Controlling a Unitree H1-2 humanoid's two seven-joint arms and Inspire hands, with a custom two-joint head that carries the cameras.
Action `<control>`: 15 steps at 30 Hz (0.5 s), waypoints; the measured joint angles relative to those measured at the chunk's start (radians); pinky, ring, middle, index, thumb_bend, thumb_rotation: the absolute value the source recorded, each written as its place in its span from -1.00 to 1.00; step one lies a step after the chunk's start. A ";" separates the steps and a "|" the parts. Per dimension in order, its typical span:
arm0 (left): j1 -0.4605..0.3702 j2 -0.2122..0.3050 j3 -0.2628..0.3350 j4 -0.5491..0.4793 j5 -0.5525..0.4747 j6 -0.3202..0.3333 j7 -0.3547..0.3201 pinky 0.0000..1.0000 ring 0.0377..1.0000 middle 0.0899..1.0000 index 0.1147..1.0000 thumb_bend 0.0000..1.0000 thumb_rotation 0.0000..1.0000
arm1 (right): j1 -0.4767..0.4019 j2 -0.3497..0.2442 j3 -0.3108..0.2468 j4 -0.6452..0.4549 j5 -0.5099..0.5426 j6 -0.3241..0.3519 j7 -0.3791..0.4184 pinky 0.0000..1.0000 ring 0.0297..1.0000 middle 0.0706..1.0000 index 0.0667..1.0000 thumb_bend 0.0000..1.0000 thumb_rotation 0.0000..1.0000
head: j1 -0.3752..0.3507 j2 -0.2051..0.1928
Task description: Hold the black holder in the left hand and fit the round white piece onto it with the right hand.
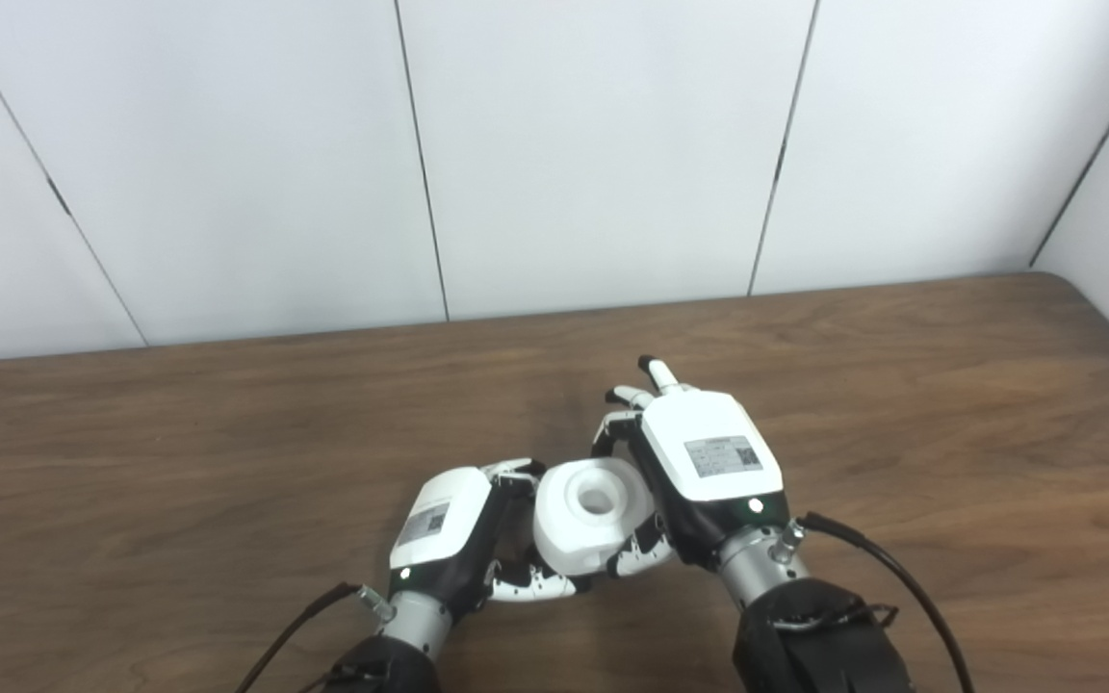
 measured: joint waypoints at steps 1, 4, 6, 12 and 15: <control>0.000 0.000 -0.001 0.000 0.001 0.000 0.001 0.63 0.71 0.65 -0.17 0.03 -0.91 | -0.001 0.000 0.003 -0.002 -0.005 0.000 0.004 0.76 0.95 0.69 -0.11 0.04 -0.72 | 0.002 0.000; 0.000 0.000 -0.002 0.001 0.002 0.001 0.003 0.60 0.70 0.65 -0.17 0.03 -0.91 | -0.005 0.002 0.012 -0.008 -0.021 -0.001 0.024 0.76 0.95 0.69 -0.11 0.04 -0.72 | 0.002 0.000; 0.000 0.000 -0.003 0.001 0.003 0.001 0.004 0.60 0.70 0.65 -0.17 0.03 -0.91 | -0.008 0.006 0.019 -0.011 -0.030 -0.001 0.037 0.75 0.95 0.69 -0.11 0.04 -0.72 | 0.005 0.002; 0.000 -0.001 -0.005 0.002 0.015 0.002 0.004 0.59 0.70 0.65 -0.17 0.03 -0.91 | -0.017 0.007 0.033 -0.012 -0.056 -0.002 0.055 0.71 0.92 0.68 -0.11 0.04 -0.72 | 0.006 0.003; 0.000 -0.003 -0.005 0.002 0.016 0.003 0.004 0.60 0.71 0.66 -0.17 0.03 -0.91 | -0.017 0.006 0.035 -0.012 -0.057 -0.002 0.056 0.71 0.91 0.69 -0.11 0.04 -0.72 | 0.008 0.003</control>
